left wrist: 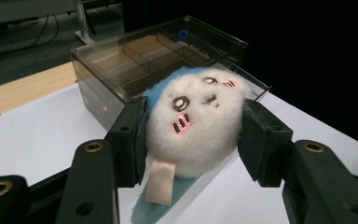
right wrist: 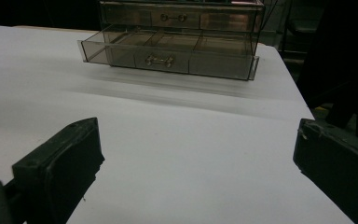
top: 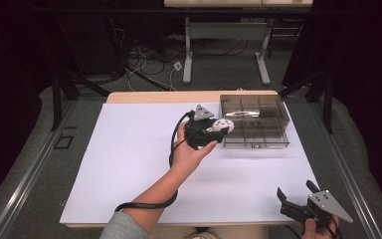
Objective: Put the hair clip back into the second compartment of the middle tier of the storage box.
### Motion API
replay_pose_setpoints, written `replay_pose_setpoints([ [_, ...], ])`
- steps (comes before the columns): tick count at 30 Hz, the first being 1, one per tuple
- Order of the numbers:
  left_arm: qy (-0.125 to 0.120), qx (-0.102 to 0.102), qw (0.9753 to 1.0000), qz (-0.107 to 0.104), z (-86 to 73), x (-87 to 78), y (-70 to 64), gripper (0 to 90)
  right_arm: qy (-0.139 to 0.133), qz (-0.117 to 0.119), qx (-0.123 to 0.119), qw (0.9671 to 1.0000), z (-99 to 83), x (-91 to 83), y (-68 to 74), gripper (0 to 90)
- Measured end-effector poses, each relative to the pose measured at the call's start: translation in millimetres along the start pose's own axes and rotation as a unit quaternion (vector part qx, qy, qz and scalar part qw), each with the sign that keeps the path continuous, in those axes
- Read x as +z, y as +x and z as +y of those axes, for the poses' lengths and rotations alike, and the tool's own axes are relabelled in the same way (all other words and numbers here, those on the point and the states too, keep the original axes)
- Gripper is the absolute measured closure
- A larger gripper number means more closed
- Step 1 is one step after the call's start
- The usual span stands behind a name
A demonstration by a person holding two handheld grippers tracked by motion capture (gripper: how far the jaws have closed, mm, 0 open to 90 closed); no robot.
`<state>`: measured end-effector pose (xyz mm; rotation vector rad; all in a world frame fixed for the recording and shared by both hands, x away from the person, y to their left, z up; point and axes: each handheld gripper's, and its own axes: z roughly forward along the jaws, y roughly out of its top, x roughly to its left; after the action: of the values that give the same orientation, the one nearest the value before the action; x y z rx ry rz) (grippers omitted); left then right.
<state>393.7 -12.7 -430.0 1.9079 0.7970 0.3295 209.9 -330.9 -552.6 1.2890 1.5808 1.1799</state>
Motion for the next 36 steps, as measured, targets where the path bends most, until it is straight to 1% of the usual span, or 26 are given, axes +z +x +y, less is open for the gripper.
replay_pose_setpoints([
  [1, 0.000, 0.000, 1.0000, 0.000, 0.0, 0.0, 0.0, 47.4, 0.000, 0.000, 0.000, 1.0000, 0.0, 0.0, 0.0, 0.9],
  [2, -0.001, 0.000, 1.0000, 0.000, 1.4, 2.1, -1.5, 47.4, 0.000, -0.001, 0.000, 1.0000, -0.1, 0.2, 0.5, 0.8],
  [3, 0.003, -0.001, 1.0000, -0.004, 3.9, 7.4, -4.6, 47.4, 0.000, 0.001, 0.001, 1.0000, -0.3, 0.5, 1.6, 0.8],
  [4, 0.003, -0.001, 1.0000, -0.004, 3.9, 7.4, -4.6, 47.4, 0.000, 0.001, 0.001, 1.0000, -0.3, 0.5, 1.6, 0.8],
  [5, 0.005, 0.008, 1.0000, 0.000, 4.9, 9.5, -6.7, 47.4, 0.004, 0.002, 0.000, 1.0000, 0.0, 0.2, 1.7, 0.8],
  [6, 0.008, 0.011, 0.9999, 0.004, 5.6, 12.2, -8.6, 47.4, 0.003, 0.000, -0.002, 1.0000, 0.2, 0.0, 1.5, 0.8],
  [7, 0.010, 0.011, 0.9999, 0.001, 7.3, 16.6, -10.3, 47.3, -0.003, 0.001, 0.000, 1.0000, 0.2, -0.2, 0.8, 0.8],
  [8, 0.010, 0.011, 0.9999, 0.001, 7.3, 16.6, -10.3, 47.4, -0.003, 0.001, 0.000, 1.0000, 0.2, -0.2, 0.8, 0.8],
  [9, 0.013, 0.012, 0.9998, -0.002, 9.5, 20.6, -12.1, 47.4, -0.005, 0.000, 0.002, 1.0000, 0.2, -0.4, -0.1, 0.8],
  [11, 0.011, 0.014, 0.9998, -0.003, 10.1, 21.8, -12.9, 47.3, -0.001, -0.001, 0.002, 1.0000, 0.4, -1.3, -0.8, 0.8],
  [12, 0.013, 0.012, 0.9998, -0.002, 11.7, 25.9, -12.0, 47.3, -0.006, 0.000, 0.005, 1.0000, 0.4, -1.0, -1.6, 0.8],
  [13, 0.013, 0.012, 0.9998, -0.002, 11.7, 25.9, -12.0, 47.4, -0.006, 0.000, 0.005, 1.0000, 0.4, -1.0, -1.6, 0.8],
  [14, 0.011, 0.010, 0.9999, -0.004, 12.2, 27.4, -11.6, 47.4, -0.004, 0.002, 0.005, 1.0000, 0.7, -1.7, -1.8, 0.8],
  [16, 0.012, 0.004, 0.9999, 0.000, 13.2, 30.9, -9.9, 47.3, -0.007, -0.001, 0.005, 1.0000, 0.9, -1.9, -2.6, 0.8],
  [17, 0.009, 0.000, 1.0000, -0.001, 14.3, 33.5, -8.0, 47.3, -0.008, 0.000, 0.009, 0.9999, 1.2, -2.4, -2.5, 0.8],
  [20, 0.007, -0.001, 1.0000, 0.000, 14.3, 36.4, -7.0, 47.3, -0.009, 0.002, 0.005, 0.9999, 1.2, -2.1, -2.2, 0.8],
  [21, 0.007, -0.002, 1.0000, -0.006, 14.2, 37.7, -6.3, 47.3, -0.008, 0.004, 0.004, 1.0000, 1.4, -2.0, -1.5, 0.8],
  [22, 0.006, -0.005, 0.9999, -0.008, 13.6, 39.6, -6.6, 47.3, -0.006, 0.003, 0.002, 1.0000, 1.6, -2.1, -0.8, 0.8],
  [23, 0.007, -0.003, 1.0000, -0.004, 12.9, 41.9, -6.8, 47.3, -0.005, 0.007, -0.001, 1.0000, 1.7, -1.6, 0.4, 0.8],
  [24, 0.018, -0.007, 0.9998, -0.007, 11.4, 47.3, -8.6, 47.3, -0.007, 0.006, 0.001, 1.0000, 1.8, -0.9, 1.4, 0.8],
  [25, 0.018, -0.007, 0.9998, -0.007, 11.4, 47.3, -8.6, 47.2, -0.007, 0.006, 0.001, 1.0000, 1.8, -0.9, 1.4, 0.8],
  [26, 0.018, -0.006, 0.9998, -0.004, 11.0, 50.2, -9.4, 47.2, -0.008, 0.006, -0.002, 0.9999, 1.9, -0.6, 1.8, 0.8],
  [29, 0.022, -0.001, 0.9998, -0.005, 10.5, 58.5, -12.5, 47.3, -0.003, 0.007, -0.007, 0.9999, 1.9, -1.3, 1.9, 0.8],
  [32, 0.027, 0.007, 0.9996, -0.006, 10.6, 67.6, -14.9, 47.2, -0.008, 0.008, 0.000, 0.9999, 1.3, 0.5, 0.6, 0.8],
  [33, 0.031, 0.004, 0.9995, -0.010, 9.9, 72.6, -16.3, 47.1, -0.005, 0.005, 0.001, 1.0000, 1.3, 0.2, -0.2, 0.8],
  [36, 0.034, 0.009, 0.9993, -0.007, 9.1, 76.0, -17.6, 47.0, -0.006, 0.007, -0.001, 1.0000, 1.4, -0.8, -0.5, 0.8],
])
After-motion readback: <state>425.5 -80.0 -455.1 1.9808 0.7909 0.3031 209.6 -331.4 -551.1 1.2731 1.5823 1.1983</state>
